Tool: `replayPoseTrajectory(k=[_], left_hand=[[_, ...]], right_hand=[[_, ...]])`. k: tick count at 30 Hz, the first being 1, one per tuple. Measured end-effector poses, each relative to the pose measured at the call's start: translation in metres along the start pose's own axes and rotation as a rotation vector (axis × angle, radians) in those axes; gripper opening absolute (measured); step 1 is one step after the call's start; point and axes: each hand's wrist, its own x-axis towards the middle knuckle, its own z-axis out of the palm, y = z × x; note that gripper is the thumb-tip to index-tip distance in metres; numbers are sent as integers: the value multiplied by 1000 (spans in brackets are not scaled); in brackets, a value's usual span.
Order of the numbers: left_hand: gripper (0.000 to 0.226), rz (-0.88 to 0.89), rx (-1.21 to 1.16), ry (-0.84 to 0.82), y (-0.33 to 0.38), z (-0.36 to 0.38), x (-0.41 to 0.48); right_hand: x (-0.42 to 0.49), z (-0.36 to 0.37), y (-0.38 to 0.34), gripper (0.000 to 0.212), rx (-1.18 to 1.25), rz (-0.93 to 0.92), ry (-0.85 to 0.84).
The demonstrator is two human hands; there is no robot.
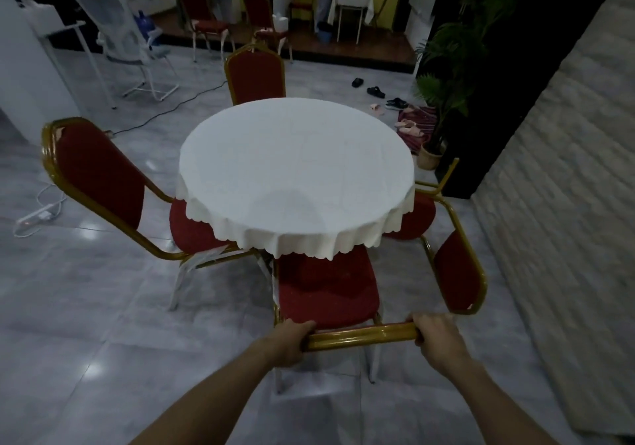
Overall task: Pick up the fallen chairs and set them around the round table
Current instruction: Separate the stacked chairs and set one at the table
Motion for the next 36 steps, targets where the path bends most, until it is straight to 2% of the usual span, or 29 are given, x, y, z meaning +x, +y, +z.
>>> replayPoseTrajectory(k=[5, 14, 21, 28, 36], left_hand=[[46, -163, 37, 64, 24, 3, 0], [30, -398, 56, 187, 65, 7, -9], [29, -389, 78, 156, 76, 4, -4], [29, -330, 120, 147, 79, -3, 9], [27, -244, 136, 62, 66, -6, 28]], right_hand=[[5, -6, 14, 34, -102, -134, -86], [3, -12, 24, 44, -90, -250, -53], [12, -13, 35, 55, -55, -237, -70], [29, -22, 40, 41, -88, -221, -89], [36, -25, 43, 37, -85, -208, -79]])
